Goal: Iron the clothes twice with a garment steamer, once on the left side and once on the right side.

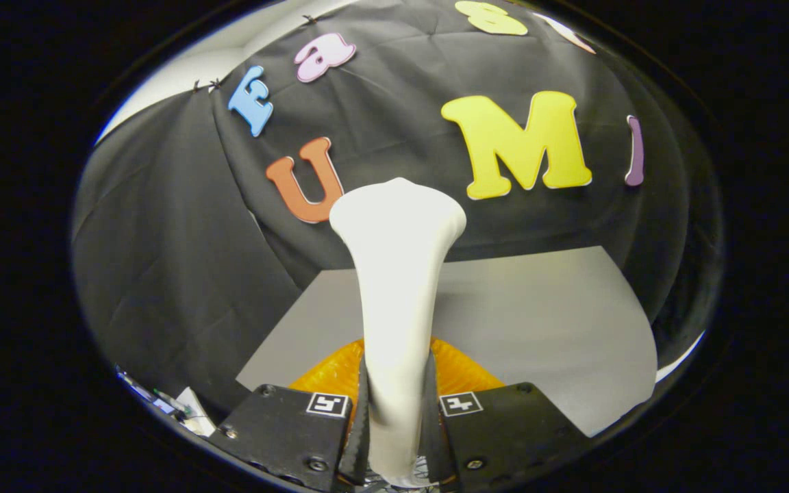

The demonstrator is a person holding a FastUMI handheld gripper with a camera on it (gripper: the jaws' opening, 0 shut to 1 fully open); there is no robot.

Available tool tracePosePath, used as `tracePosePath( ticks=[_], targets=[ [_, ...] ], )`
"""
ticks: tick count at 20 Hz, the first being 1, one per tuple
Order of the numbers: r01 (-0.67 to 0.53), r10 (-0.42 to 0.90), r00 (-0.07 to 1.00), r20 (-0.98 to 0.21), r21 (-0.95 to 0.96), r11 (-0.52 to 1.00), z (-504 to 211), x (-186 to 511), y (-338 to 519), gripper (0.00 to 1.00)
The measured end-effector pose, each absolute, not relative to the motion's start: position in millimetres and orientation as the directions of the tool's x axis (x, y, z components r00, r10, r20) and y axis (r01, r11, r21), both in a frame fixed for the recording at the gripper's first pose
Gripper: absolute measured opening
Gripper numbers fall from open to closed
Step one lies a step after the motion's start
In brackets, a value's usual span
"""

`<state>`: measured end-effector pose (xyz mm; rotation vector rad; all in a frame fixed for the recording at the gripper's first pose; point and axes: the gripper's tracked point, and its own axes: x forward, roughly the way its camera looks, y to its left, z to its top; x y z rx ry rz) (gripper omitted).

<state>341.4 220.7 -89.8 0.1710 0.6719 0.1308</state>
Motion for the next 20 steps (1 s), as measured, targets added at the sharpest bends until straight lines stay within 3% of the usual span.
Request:
tracePosePath(
  ticks=[6, 14, 20],
  targets=[
    [-0.085, 0.223, 0.8, -0.558, 0.262, 0.961, -43.2, 295.0, 208.2, 0.35],
    [-0.03, 0.191, 0.857, -0.479, 0.323, 0.946, 13.8, 223.9, 151.0, 0.35],
    [0.047, 0.077, 0.911, -0.406, 0.287, 0.957, 49.4, 153.2, 85.8, 0.35]
  ],
)
